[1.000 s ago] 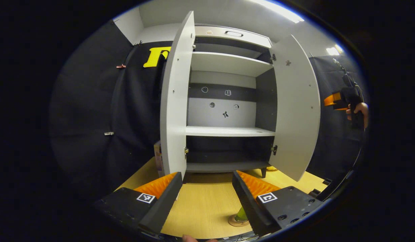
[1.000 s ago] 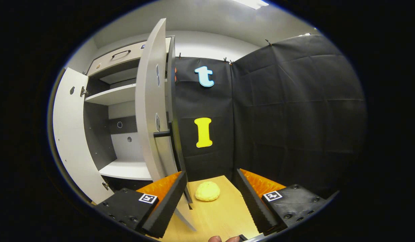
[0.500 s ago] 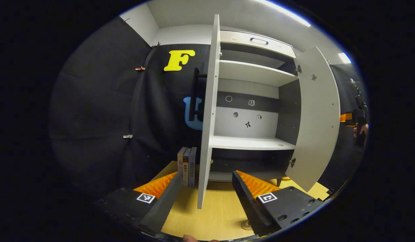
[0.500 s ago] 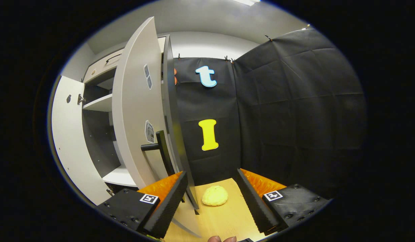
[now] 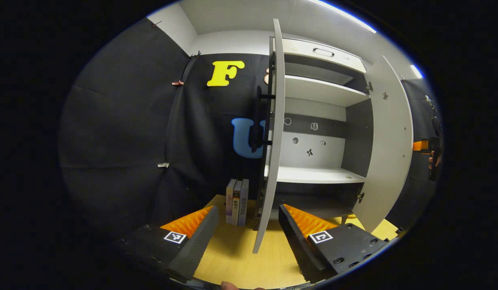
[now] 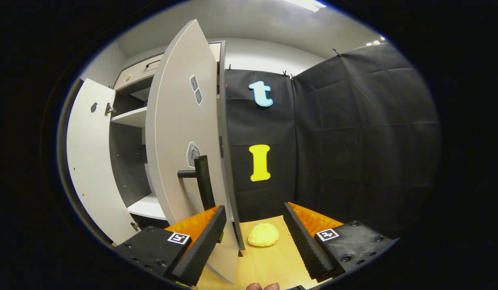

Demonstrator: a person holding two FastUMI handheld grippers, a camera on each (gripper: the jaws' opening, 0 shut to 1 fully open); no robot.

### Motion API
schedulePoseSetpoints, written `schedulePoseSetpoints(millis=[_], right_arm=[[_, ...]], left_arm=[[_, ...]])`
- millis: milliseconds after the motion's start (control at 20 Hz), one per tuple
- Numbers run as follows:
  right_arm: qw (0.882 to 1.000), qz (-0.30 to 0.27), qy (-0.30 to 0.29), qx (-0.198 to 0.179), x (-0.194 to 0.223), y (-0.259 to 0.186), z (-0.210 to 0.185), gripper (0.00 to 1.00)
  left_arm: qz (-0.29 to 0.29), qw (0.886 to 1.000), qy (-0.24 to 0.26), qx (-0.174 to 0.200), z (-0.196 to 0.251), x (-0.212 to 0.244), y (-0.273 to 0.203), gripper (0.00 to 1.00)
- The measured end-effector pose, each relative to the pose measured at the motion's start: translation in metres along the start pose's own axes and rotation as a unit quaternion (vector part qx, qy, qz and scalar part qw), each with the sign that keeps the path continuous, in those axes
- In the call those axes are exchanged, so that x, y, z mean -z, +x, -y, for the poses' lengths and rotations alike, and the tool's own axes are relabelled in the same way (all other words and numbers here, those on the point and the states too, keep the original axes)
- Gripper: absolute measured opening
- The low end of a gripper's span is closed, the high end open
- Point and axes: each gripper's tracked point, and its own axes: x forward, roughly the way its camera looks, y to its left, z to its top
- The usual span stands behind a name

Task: Grasp the bottle in the cabinet with the left hand and place it on the coaster, then close the right door with the right hand and the left door with the left hand.

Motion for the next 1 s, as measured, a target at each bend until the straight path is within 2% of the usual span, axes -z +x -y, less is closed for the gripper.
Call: schedulePoseSetpoints(millis=[100, 150, 600, 1000], right_arm=[[1.0, -0.004, 0.0, -0.024, 0.002, 0.001, -0.024, 1.0], [0.999, -0.007, 0.001, -0.033, 0.004, 0.003, -0.034, 0.98], [0.994, -0.014, 0.01, -0.107, 0.013, 0.031, -0.131, 0.98], [0.993, -0.006, -0.001, -0.119, 0.019, 0.069, -0.174, 0.98]], left_arm=[[0.0, 1.0, 0.002, -0.002, -0.003, -0.002, 0.001, 0.95], [-0.001, 1.0, 0.002, -0.004, -0.005, -0.003, 0.001, 0.95], [-0.008, 1.0, 0.019, -0.013, -0.02, -0.008, 0.006, 0.95], [-0.015, 0.999, 0.003, -0.035, -0.048, -0.018, 0.006, 0.95]])
